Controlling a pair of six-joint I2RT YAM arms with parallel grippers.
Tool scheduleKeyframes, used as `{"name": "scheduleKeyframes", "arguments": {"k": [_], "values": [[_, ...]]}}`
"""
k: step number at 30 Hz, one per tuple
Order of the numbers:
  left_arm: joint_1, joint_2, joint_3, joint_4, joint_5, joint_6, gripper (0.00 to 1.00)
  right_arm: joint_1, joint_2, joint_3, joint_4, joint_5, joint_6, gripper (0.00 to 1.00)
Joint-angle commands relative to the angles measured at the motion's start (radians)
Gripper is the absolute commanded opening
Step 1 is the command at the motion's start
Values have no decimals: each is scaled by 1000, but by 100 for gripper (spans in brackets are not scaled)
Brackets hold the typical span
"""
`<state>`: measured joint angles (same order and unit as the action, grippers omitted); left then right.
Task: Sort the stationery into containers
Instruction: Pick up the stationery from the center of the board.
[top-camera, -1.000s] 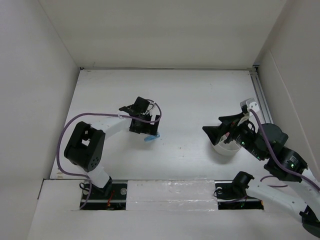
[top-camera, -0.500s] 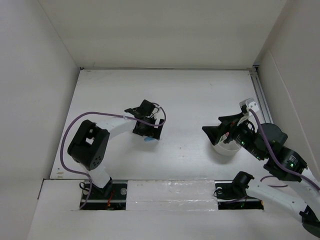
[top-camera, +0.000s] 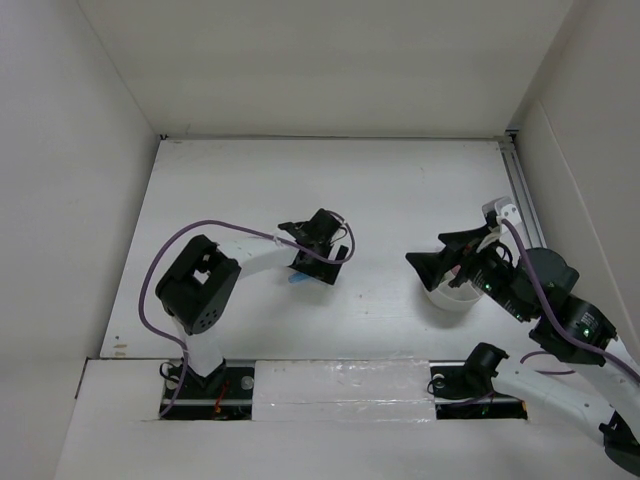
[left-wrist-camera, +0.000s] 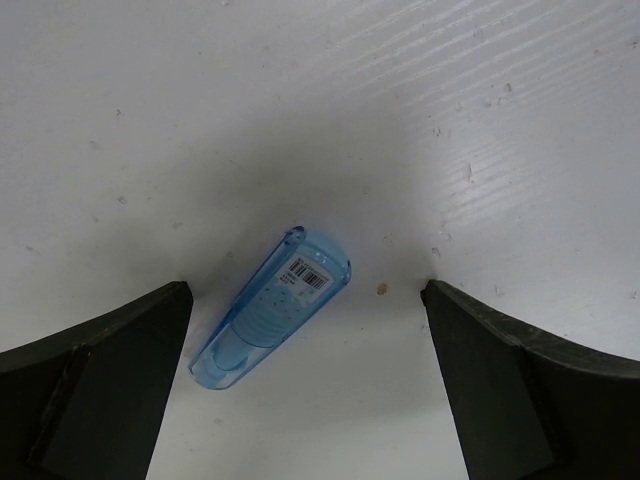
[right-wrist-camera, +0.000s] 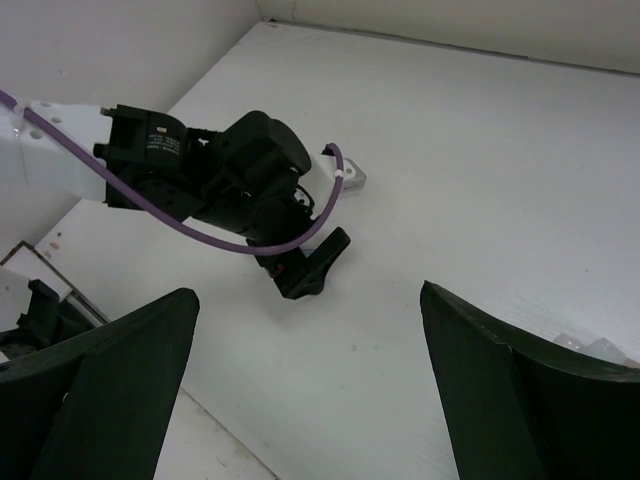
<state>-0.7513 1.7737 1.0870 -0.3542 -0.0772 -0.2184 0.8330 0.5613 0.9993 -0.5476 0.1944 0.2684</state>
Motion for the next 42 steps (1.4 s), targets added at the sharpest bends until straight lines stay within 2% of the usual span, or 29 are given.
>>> {"name": "scheduleKeyframes", "arguments": {"k": [1,7,8,16,18,20,22,27,38,40,42], "values": [[3,64,-36,-62,31,-58,100,6,-8,15,52,4,0,98],[3,82,-36,-83,31,-93,96,6,-8,5,52,4,0,98],[3,82,-36,-95,31,-93,91,6,-8,5,52,4,0,98],[3,72,-36,-155,-3,-104,75,15,-26,5,34,13,0,97],[3,63,-36,-155,-3,-104,75,15,-26,5,34,13,0,97],[-9,63,-10,-187,16,-104,80,15,-26,5,34,13,0,97],[-32,72,2,-196,16,-104,82,15,-26,5,34,13,0,97],[-92,112,53,-284,-12,-130,82,15,-17,5,43,13,0,97],[-105,142,44,-264,-12,-159,82,15,-26,5,43,13,0,97],[-105,151,44,-264,-44,-159,77,15,-26,5,52,4,0,97],[-105,164,53,-264,-44,-170,67,15,-26,5,52,4,0,97]]}}
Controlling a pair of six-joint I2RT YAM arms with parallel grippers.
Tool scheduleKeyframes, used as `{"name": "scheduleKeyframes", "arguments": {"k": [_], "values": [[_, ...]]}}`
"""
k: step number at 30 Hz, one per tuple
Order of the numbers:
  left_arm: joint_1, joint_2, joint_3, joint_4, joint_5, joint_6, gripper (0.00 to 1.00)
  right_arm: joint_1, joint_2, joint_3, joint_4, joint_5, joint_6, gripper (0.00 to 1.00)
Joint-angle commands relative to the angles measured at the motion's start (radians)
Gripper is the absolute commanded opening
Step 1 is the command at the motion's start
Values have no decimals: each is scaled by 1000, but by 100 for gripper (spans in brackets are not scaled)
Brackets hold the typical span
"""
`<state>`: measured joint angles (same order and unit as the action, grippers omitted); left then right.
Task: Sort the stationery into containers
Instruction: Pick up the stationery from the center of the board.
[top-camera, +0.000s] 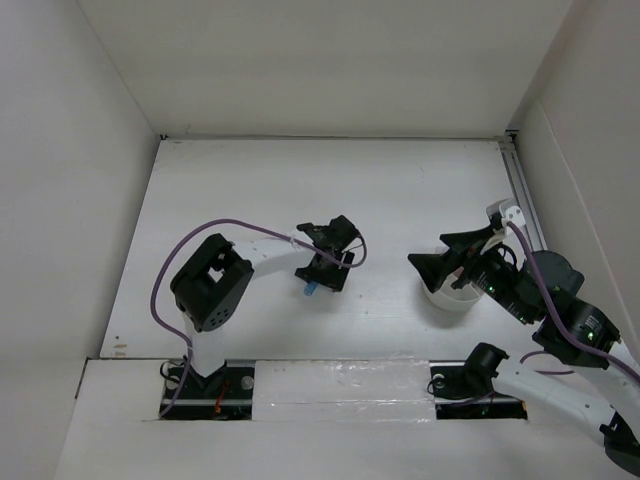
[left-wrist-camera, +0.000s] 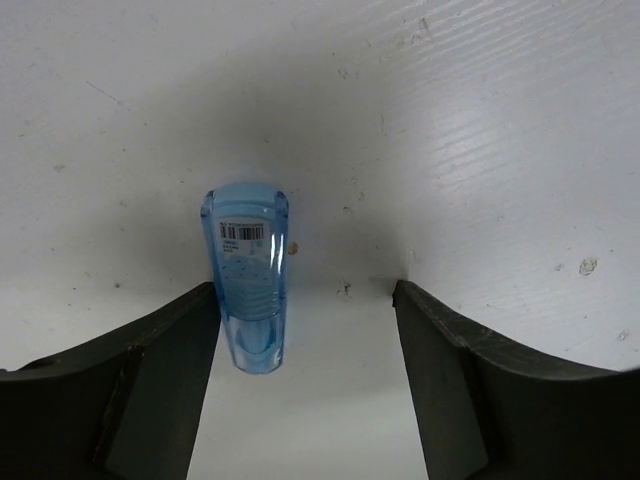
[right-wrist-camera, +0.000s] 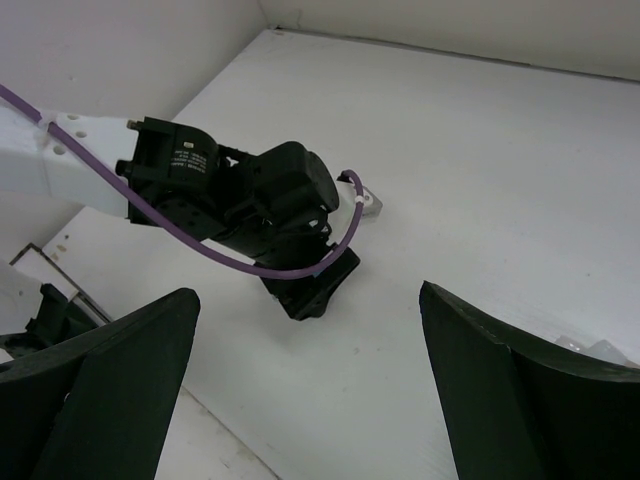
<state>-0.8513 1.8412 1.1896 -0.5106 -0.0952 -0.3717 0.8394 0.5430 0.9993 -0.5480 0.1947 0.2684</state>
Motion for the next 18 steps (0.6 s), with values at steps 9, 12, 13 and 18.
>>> {"name": "scheduleKeyframes", "arguments": {"k": [9,12,13,18], "values": [[24,138,-31,-89,-17,-16,31,9,-35,5,43,-6,0,97],[34,156,-31,-66,18,-16,6,9,-35,-5,53,-6,0,96],[43,165,-31,-66,18,-16,0,9,-35,-5,53,-15,0,96],[43,139,-9,-23,19,-35,0,9,-44,-5,53,-6,-9,95]]}}
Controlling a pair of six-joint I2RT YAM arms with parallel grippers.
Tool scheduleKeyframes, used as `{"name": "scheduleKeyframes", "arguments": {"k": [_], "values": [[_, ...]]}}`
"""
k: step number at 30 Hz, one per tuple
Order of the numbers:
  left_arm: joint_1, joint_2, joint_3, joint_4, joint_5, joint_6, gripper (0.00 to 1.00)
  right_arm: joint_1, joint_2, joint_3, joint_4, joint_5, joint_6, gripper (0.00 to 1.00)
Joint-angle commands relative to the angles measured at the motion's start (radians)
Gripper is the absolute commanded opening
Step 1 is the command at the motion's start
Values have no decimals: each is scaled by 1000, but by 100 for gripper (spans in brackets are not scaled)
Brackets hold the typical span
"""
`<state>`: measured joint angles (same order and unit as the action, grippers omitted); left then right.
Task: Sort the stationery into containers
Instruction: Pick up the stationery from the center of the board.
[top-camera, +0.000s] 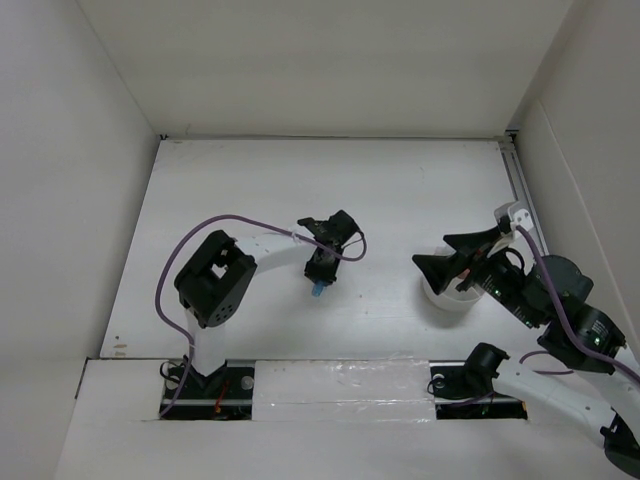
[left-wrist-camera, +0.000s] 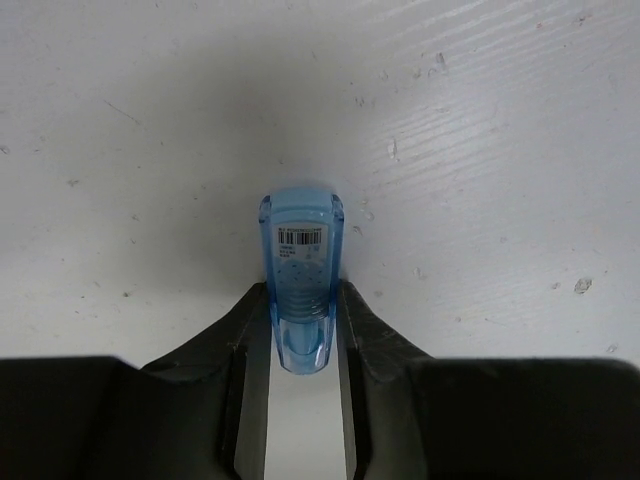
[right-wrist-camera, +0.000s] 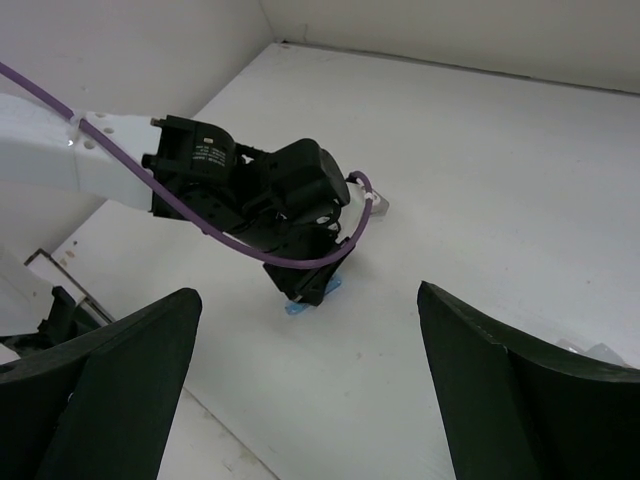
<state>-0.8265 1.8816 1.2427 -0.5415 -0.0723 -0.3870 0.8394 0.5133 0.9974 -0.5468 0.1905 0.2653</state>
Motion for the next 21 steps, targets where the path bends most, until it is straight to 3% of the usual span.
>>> {"name": "scheduleKeyframes", "arguments": {"k": [1,9,12,21], "values": [[18,82,-61,20,-14,-32,0,9,-27,-3,51,7,-6,95],[-106,-88,63,96,-81,-78,0,9,-48,12,38,87,12,94],[-174,-124,81,155,-81,-66,0,9,-58,39,7,171,23,99],[-226,-258,70,348,-81,-44,0,9,-82,172,-110,368,34,99]]}}
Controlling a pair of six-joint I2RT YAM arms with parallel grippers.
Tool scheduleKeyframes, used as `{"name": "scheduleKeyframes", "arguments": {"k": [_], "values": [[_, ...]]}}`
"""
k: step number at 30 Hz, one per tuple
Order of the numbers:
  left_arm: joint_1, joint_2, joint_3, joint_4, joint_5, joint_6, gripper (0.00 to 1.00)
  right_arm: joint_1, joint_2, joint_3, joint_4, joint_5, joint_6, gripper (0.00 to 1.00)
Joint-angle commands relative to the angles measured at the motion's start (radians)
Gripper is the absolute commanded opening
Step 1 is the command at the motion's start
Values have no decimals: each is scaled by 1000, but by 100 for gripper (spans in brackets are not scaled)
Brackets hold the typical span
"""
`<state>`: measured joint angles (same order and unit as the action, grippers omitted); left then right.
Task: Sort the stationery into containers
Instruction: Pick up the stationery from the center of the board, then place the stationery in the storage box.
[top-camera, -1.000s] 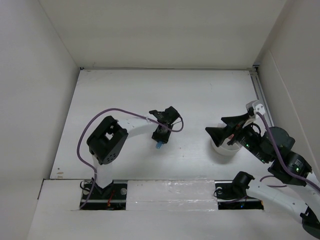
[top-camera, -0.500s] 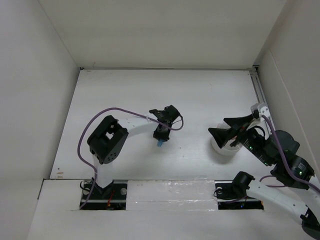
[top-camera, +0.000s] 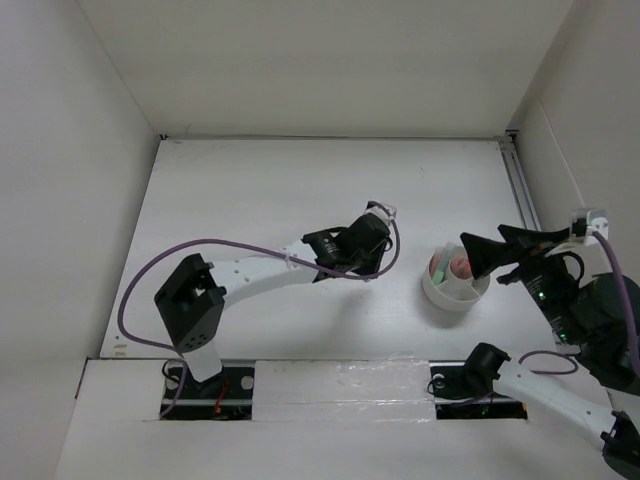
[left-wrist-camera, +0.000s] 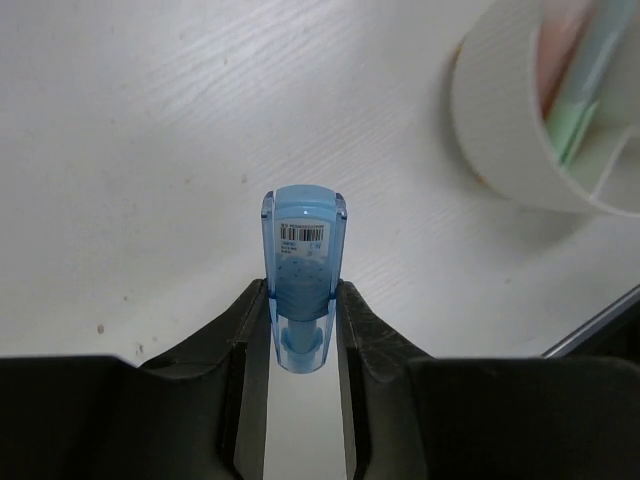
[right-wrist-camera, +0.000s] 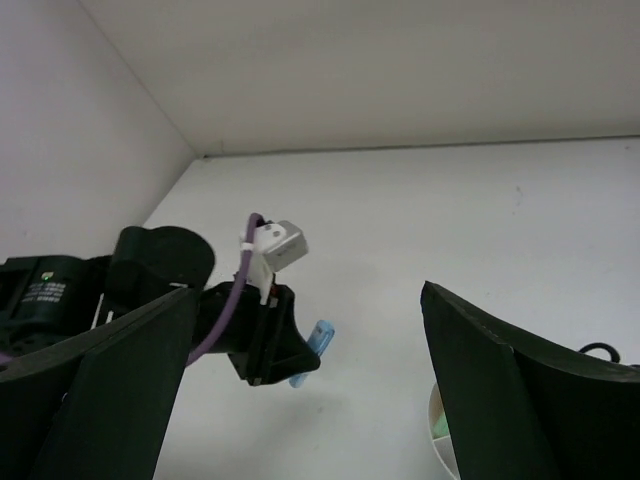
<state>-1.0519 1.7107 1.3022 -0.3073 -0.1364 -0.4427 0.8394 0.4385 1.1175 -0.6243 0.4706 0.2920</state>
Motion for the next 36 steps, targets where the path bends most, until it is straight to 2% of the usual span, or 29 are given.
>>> {"name": "scheduleKeyframes", "arguments": {"k": [1,5,9,12,17,22,29,36], "values": [[0,-98,11,176,-17,12,0,9,-7,62,-32,105,7,99],[-74,-111,31,304,-58,55,0,9,-7,71,-43,144,7,99],[-85,-65,81,381,-10,67,0,9,3,90,-52,155,7,99],[-140,-54,81,463,-35,131,0,9,12,90,-61,155,7,99],[-151,-54,8,631,-37,176,0,9,3,99,-94,191,7,99],[-151,-25,-44,813,38,197,0,9,-7,111,-112,232,7,99],[-151,64,-11,925,230,257,0,9,-17,140,-140,270,7,99],[-151,116,-11,1014,329,266,0,9,-26,140,-160,270,7,99]]}}
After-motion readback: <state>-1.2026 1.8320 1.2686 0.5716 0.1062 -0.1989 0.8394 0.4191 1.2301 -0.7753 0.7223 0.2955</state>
